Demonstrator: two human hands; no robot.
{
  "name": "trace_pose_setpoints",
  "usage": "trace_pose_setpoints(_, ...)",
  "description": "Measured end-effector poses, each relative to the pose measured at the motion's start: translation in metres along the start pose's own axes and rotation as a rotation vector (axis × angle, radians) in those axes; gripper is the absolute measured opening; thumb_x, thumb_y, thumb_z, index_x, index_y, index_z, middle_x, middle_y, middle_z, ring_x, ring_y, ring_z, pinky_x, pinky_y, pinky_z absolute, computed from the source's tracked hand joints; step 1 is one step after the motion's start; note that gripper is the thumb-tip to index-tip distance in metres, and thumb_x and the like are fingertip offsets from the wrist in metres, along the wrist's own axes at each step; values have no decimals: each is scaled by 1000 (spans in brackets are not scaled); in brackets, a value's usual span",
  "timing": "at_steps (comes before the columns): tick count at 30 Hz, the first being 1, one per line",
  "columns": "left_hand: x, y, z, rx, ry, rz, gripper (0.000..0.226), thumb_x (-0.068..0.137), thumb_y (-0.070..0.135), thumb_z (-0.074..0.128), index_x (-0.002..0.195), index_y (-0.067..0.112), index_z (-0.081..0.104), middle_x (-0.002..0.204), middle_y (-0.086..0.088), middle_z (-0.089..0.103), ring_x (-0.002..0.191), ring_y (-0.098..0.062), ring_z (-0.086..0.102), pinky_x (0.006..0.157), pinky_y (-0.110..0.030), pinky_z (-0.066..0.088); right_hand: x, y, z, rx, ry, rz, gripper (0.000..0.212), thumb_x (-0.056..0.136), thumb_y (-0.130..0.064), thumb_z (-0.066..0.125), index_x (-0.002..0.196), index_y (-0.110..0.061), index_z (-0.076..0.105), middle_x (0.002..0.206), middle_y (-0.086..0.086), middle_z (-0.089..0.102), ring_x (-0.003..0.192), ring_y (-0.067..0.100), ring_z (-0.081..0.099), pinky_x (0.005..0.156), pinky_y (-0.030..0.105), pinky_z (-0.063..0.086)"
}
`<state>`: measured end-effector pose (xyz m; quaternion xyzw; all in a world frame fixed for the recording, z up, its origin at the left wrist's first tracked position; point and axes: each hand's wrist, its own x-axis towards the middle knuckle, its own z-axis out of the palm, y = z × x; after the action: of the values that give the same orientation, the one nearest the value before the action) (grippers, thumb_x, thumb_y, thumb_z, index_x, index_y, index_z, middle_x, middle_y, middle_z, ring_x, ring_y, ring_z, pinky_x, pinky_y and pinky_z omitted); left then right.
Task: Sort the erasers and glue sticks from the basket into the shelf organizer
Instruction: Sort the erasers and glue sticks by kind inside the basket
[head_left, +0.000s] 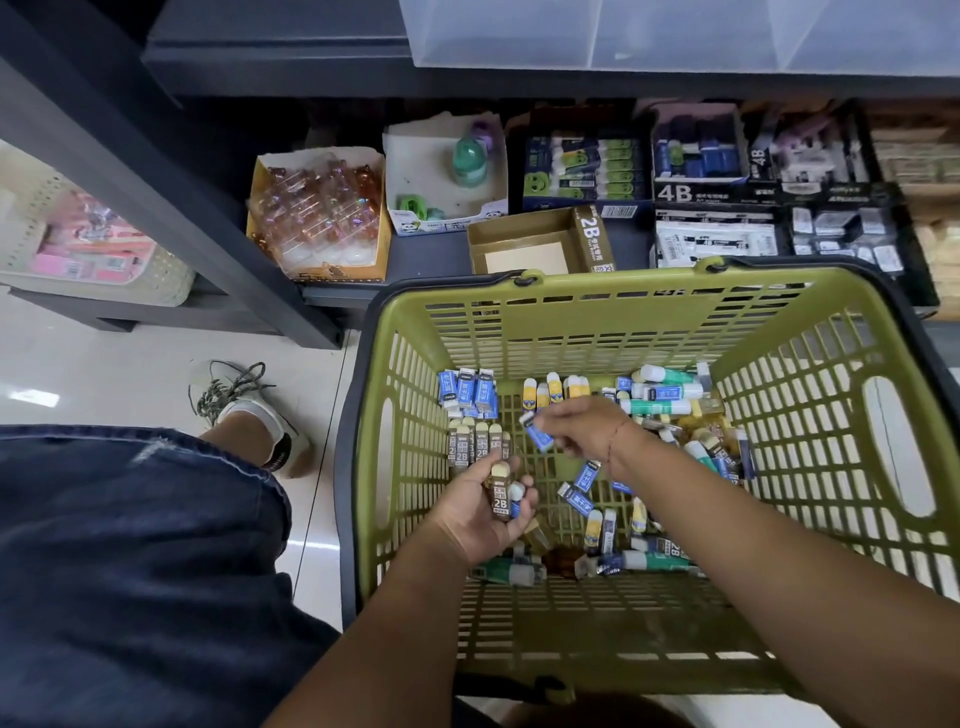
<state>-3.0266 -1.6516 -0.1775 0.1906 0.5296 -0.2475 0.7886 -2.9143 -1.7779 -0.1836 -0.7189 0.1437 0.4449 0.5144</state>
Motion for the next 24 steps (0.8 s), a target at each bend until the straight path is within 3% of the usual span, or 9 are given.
trace_pose_setpoints(5,3,1,2,-27,-18,-5,28,90,39,59,80,13,63,75,-8,60,68,-19,56,46,-19,50,11,-30,38,241,42,-50,17,84,-5,70,100,-1,69,58,3,62,44,6,52,45,15,49)
trace_pose_setpoints(11,3,2,-2,-62,-53,-11,28,88,38,62,79,12,63,75,-9,59,68,-19,55,46,-20,51,32,-45,77,219,104,-55,21,85,-2,68,104,6,67,65,7,60,42,6,52,44,15,51)
trace_pose_setpoints(15,3,2,-1,-74,-68,-10,27,87,37,63,78,12,63,76,-9,59,69,-19,55,46,-20,51,32,-49,77,173,50,-61,22,86,0,66,106,9,65,69,8,61,56,12,58,52,17,54)
trace_pose_setpoints(20,5,3,0,-80,-80,26,28,89,39,60,79,13,63,74,-7,59,66,-18,56,47,-19,49,15,-43,41,-115,-43,-164,23,87,-17,68,106,-4,68,68,2,62,56,6,54,52,16,48)
trace_pose_setpoints(24,6,4,3,-69,-65,36,34,91,42,59,86,9,64,75,-8,60,67,-19,56,46,-21,51,-9,-23,16,-405,-250,-246,19,79,-30,76,93,-18,71,89,-4,69,82,5,63,79,21,48)
